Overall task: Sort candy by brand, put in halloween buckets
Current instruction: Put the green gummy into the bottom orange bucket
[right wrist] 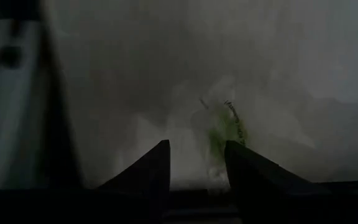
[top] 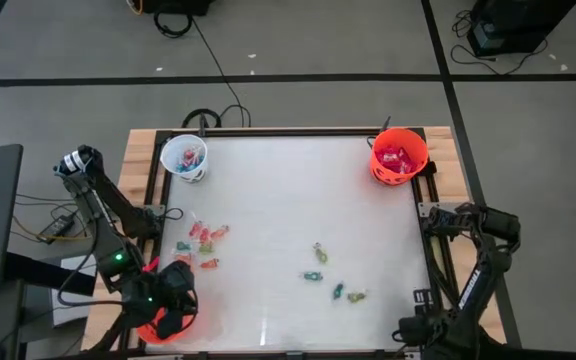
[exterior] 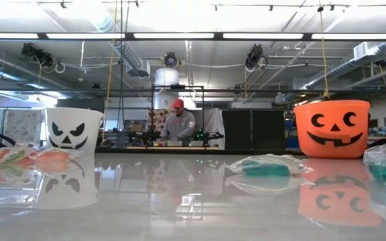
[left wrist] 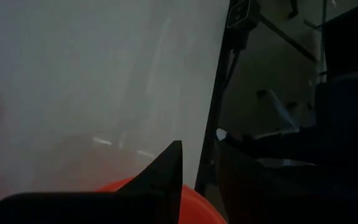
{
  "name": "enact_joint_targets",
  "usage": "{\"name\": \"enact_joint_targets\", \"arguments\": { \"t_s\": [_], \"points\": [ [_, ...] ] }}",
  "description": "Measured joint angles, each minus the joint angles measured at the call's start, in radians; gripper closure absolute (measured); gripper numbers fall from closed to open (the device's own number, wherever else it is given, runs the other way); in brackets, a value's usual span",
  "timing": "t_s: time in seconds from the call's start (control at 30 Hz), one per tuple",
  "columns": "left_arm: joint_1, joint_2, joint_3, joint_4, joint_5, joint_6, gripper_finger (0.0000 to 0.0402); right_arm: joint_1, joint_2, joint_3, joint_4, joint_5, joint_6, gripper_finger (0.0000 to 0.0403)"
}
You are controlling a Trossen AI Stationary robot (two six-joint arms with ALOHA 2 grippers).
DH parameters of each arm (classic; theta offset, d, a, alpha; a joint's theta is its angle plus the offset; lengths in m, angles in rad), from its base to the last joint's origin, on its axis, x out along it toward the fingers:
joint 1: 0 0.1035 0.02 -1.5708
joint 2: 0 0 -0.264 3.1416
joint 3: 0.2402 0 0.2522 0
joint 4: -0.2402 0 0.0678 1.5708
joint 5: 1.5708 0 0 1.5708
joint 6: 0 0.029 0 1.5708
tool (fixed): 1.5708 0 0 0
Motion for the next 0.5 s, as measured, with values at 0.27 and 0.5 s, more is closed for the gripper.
{"name": "enact_joint_targets", "arguments": {
  "t_s": [0.27, 0.5],
  "points": [
    [0.027, 0.000, 0.000, -0.006, -0.001, 0.033, 0.0305, -0.056, 0.000, -0.052, -0.003, 0.024, 0.044, 0.0345],
    [0.084, 0.000, 0.000, 0.006, -0.013, 0.095, 0.0305, -0.181, 0.000, 0.072, 0.017, 0.225, 0.040, 0.0392]
  ]
}}
